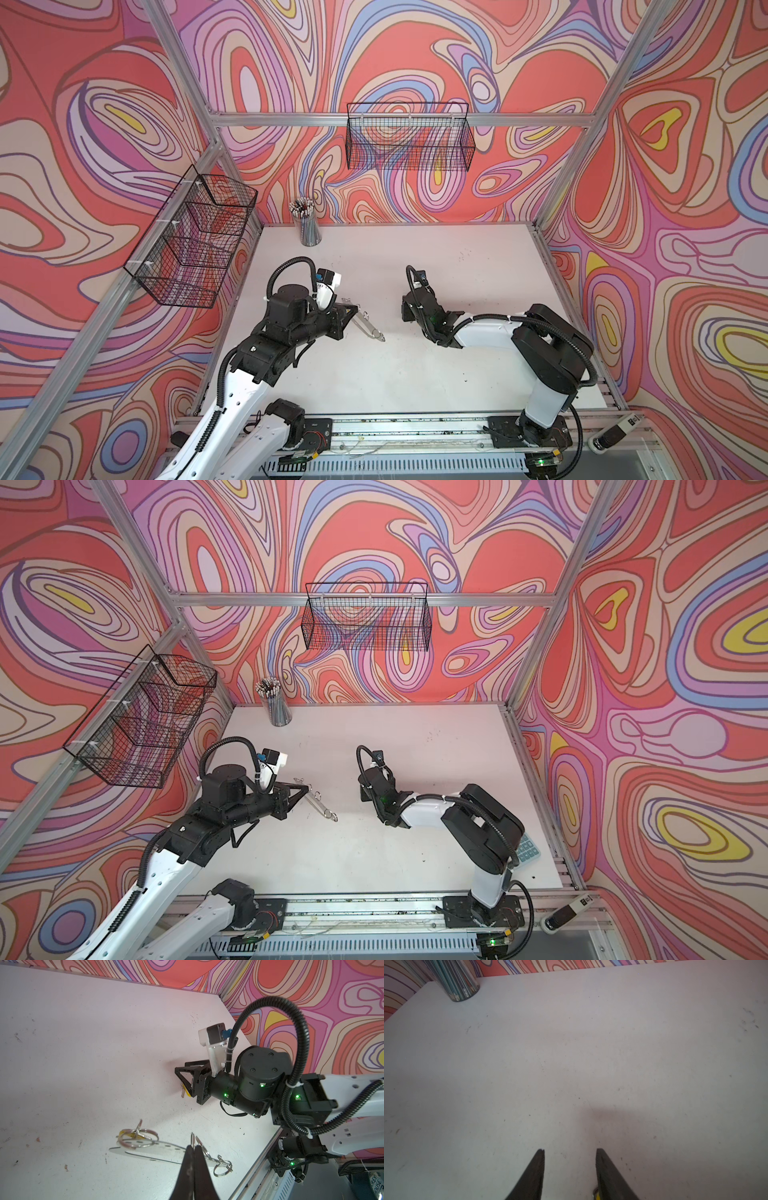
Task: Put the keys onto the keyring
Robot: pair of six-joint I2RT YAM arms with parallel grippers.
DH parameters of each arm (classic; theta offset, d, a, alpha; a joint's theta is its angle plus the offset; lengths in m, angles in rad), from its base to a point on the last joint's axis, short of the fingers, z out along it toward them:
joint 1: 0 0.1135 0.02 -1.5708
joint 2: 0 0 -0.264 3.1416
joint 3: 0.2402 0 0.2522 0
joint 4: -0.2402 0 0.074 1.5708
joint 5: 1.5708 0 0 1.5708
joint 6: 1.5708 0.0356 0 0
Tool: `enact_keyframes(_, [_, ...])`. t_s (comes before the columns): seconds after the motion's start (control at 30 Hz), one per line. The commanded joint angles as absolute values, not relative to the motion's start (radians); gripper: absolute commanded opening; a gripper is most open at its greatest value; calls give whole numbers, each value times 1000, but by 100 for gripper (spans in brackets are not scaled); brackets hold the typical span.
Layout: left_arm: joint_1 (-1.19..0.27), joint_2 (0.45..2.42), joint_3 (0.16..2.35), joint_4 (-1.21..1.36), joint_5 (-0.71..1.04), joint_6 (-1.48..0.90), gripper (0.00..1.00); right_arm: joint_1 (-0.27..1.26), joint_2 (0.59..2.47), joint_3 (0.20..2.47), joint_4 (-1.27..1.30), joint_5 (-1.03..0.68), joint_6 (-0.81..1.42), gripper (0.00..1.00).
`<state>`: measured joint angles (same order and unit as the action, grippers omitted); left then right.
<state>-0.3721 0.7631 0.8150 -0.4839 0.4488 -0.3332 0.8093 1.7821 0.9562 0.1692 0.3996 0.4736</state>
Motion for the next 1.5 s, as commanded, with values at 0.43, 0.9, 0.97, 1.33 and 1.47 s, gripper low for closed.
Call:
enact_keyframes(0.43, [-364, 730, 810, -467, 520, -330, 0, 677, 2027, 1608, -901, 69, 278, 35])
enact_keyframes(0.9, [-364, 712, 804, -462, 549, -337, 0, 666, 2240, 1902, -1209, 67, 184, 28])
enact_keyframes(0.97, [-364, 713, 804, -460, 557, -337, 0, 660, 2246, 1902, -1208, 61, 183, 27])
enact_keyframes(1.33, [-364, 721, 802, -453, 567, -342, 0, 640, 2305, 1943, -1203, 48, 178, 20])
enact_keyframes(1.47, [-364, 724, 802, -456, 566, -341, 0, 631, 2319, 1954, -1204, 38, 178, 17])
